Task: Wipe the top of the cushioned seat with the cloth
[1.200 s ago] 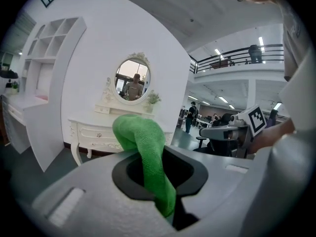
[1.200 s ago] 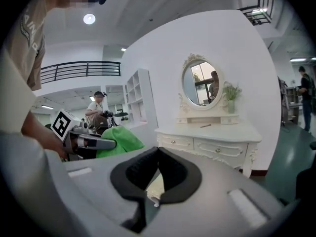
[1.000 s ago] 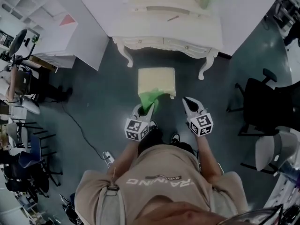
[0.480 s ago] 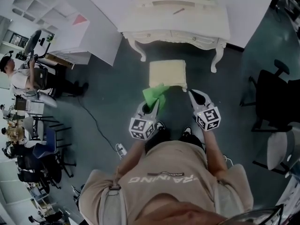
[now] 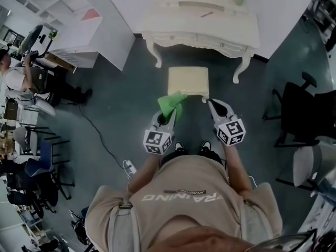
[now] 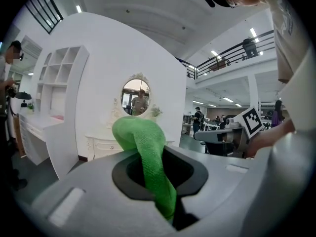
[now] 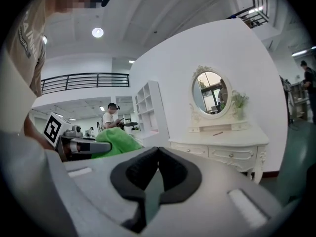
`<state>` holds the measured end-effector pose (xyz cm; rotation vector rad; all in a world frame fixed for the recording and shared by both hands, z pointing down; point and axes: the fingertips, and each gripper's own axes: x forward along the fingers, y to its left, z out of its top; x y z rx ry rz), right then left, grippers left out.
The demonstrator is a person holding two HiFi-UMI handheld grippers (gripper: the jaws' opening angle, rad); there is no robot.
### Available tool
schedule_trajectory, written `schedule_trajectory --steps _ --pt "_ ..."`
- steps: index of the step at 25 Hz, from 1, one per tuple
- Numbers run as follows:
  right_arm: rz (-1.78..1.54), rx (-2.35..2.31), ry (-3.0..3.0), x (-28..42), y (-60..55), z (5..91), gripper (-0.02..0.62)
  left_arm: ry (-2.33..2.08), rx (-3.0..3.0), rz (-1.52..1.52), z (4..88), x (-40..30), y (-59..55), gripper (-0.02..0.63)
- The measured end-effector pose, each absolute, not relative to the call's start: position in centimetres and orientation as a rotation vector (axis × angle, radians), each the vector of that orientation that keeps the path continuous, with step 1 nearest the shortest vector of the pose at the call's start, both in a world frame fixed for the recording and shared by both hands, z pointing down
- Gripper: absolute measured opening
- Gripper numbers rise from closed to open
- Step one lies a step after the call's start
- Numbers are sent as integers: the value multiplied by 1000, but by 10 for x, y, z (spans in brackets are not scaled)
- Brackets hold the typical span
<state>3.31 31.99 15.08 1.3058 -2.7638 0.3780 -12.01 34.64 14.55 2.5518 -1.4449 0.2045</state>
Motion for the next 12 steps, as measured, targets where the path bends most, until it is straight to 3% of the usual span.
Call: schedule_trajectory --steps 12 --pt "303 1463 -2680 -47 352 130 2 -1361 2633 195 136 -194 344 46"
